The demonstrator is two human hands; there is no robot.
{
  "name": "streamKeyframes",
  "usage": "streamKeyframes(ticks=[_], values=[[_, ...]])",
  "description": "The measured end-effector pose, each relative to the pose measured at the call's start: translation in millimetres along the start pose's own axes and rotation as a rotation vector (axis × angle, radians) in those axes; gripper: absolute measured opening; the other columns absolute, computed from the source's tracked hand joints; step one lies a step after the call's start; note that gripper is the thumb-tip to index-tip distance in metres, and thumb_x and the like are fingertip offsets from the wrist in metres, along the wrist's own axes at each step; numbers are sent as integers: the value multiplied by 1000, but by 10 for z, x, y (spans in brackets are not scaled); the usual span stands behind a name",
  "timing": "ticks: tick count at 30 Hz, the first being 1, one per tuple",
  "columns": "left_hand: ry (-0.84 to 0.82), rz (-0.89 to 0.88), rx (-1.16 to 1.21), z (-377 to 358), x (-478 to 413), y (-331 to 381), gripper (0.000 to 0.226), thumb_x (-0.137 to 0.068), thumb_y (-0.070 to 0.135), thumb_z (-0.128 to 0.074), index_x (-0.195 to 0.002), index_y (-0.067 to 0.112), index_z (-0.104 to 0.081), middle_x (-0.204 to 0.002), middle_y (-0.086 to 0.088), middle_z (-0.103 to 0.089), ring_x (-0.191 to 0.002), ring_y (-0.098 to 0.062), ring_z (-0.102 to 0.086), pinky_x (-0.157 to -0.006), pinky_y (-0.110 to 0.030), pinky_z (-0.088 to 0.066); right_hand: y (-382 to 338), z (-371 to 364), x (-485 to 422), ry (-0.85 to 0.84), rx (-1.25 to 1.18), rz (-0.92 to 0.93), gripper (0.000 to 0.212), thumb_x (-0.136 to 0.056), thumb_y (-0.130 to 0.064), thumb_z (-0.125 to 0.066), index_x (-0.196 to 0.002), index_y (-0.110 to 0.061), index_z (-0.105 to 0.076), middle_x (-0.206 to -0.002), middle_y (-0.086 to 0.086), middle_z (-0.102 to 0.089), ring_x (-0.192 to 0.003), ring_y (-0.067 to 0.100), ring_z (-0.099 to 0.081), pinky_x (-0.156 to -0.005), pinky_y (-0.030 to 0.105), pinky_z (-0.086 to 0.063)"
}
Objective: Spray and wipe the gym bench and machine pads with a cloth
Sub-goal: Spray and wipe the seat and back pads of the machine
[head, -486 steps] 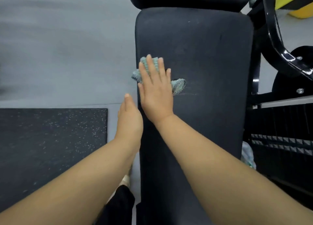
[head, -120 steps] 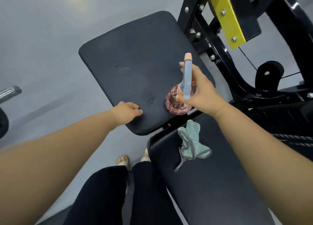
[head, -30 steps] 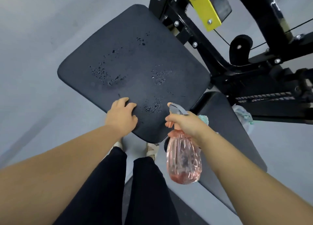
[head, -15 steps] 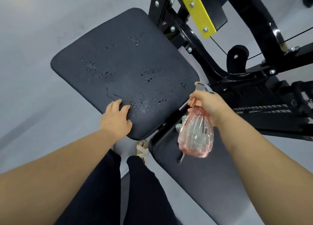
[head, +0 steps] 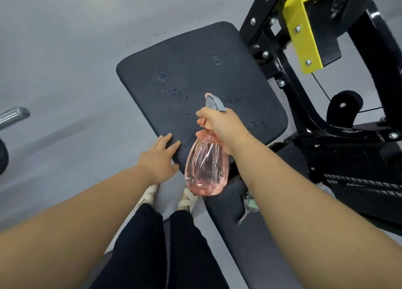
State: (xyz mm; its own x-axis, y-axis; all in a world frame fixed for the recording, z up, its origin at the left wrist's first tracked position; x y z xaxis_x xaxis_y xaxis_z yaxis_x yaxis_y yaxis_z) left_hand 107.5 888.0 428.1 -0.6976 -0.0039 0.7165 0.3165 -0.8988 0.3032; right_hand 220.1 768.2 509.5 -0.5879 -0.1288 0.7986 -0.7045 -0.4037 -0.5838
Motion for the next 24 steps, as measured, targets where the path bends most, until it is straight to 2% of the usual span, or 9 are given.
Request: streamKeyframes(ticks=[3,6,8,10,13,15,19,24], values=[[-35,-48,10,59,-6,-31,66,-94,39,-46,-150,28,-12,-158,4,7,-146,-16,2,-114,-35,-21,-86,82,-85,85,-18,18,11,-84,-16,-58,-94,-12,-57,-89,7,-62,-53,17,-64,-63,27,-53],[-65,-88,42,137,-3,-84,61,-96,35,-45,-150,27,-18,-158,6,4,-146,-16,-4,-112,-31,-20,-90,107,-85,62,-11,-30,18,-84,-16,-59,-103,-13,-58,-86,8,-61,-53,17,-62,-66,28,-56],[-62,-99,143,191,-10,-134,54,-97,30,-45,-147,24,-27,-158,7,-3,-143,-17,-19,-111,-29,-22,-37,40,-35,42,78,-60,26,-84,-19,-62,-107,-8,-60,-89,8,-63,-54,17,-63,-64,27,-55],[-20,-84,229,245,-13,-197,48,-97,24,-43,-144,22,-35,-157,6,-14,-138,-17,-30,-108,-26,-24,31,-95,40,18,98,-77,22,-84,-17,-61,-103,-5,-61,-87,8,-63,-55,18,-63,-61,27,-53],[32,-29,259,297,-30,-360,46,-97,19,-40,-144,21,-36,-155,4,-21,-139,-17,-29,-108,-26,-24,143,-364,142,-23,100,-86,15,-85,-15,-59,-95,-4,-60,-83,8,-60,-55,20,-62,-55,24,-47],[7,-13,268,302,-40,-467,47,-98,18,-40,-144,20,-34,-155,3,-23,-139,-17,-27,-109,-27,-23,250,-539,188,-38,101,-90,12,-85,-16,-60,-91,-6,-60,-82,5,-60,-59,22,-62,-57,25,-46],[-38,-26,279,313,-23,-563,47,-97,17,-40,-144,18,-34,-154,1,-24,-140,-17,-26,-110,-25,-21,523,-683,281,4,37,-141,7,-84,-13,-57,-86,-7,-57,-81,6,-58,-56,21,-60,-47,17,-43],[-71,-92,271,299,28,-402,47,-98,16,-41,-144,18,-34,-156,3,-19,-142,-14,-21,-110,-22,-17,758,-464,450,120,-29,-150,7,-85,-14,-59,-88,-8,-58,-83,7,-60,-58,21,-62,-67,33,-48]])
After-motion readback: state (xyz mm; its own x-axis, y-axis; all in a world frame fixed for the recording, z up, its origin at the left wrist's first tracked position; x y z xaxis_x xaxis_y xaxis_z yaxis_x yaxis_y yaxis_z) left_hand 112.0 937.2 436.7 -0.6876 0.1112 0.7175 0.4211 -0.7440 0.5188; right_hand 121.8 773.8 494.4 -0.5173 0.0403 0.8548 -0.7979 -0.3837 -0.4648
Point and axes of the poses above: each hand's wrist, its own x-axis away from the middle knuckle, its own z-axis out of the back of the hand, y = z × x, the point moved 4 cm from there along -x, towards the middle knuckle
